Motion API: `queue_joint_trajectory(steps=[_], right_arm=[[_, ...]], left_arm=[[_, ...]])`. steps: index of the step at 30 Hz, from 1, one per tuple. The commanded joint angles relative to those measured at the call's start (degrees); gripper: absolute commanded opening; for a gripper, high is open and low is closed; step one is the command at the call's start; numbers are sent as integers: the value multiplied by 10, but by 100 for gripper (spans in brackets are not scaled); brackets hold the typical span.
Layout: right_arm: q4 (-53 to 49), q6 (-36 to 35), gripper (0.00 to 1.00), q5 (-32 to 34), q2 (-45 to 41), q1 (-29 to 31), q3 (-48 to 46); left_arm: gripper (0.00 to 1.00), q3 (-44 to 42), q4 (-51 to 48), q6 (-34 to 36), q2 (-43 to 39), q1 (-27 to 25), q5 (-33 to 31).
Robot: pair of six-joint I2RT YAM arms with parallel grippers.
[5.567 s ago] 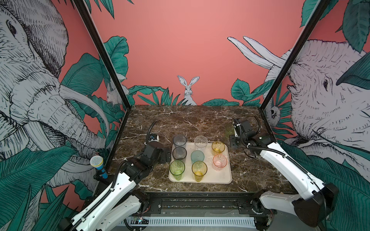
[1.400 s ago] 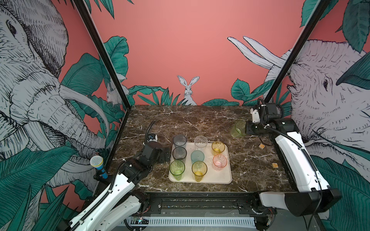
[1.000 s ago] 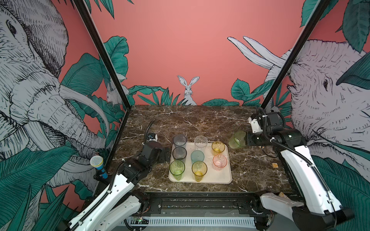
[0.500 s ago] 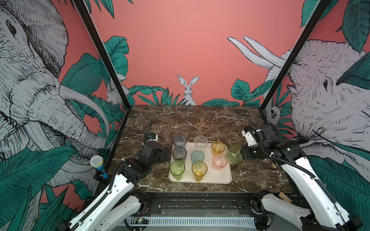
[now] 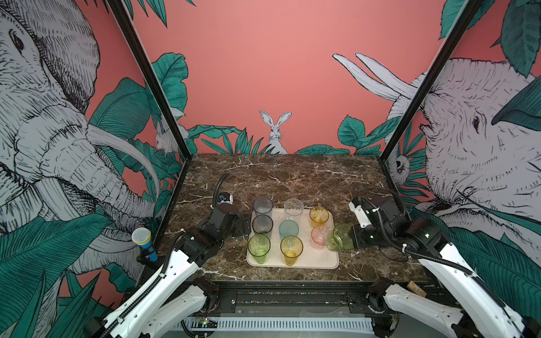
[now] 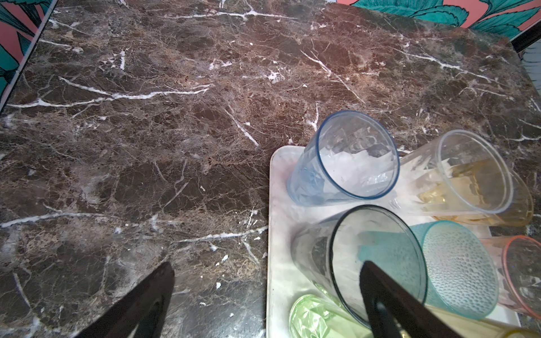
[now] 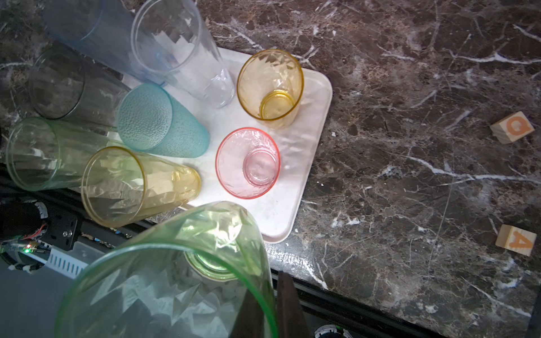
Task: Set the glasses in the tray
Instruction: 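Carry the green glass toward the robot to the tray corner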
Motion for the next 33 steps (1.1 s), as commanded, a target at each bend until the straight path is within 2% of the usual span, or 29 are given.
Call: queue_joint_trajectory(steps=[1, 6, 17, 33], right_arm=[[-2, 44, 0, 41, -4, 43, -13], [30, 82, 0, 72, 2, 115, -41], [137, 176, 0, 97, 33, 220, -146], [210, 208, 0, 130, 81, 236, -224]], left_arm=[[99, 8, 7, -9, 2, 4, 3], [99, 8, 7, -9, 6, 4, 2], [99, -8, 13, -12, -2, 4, 3], [99, -24, 20, -15, -6, 4, 2]])
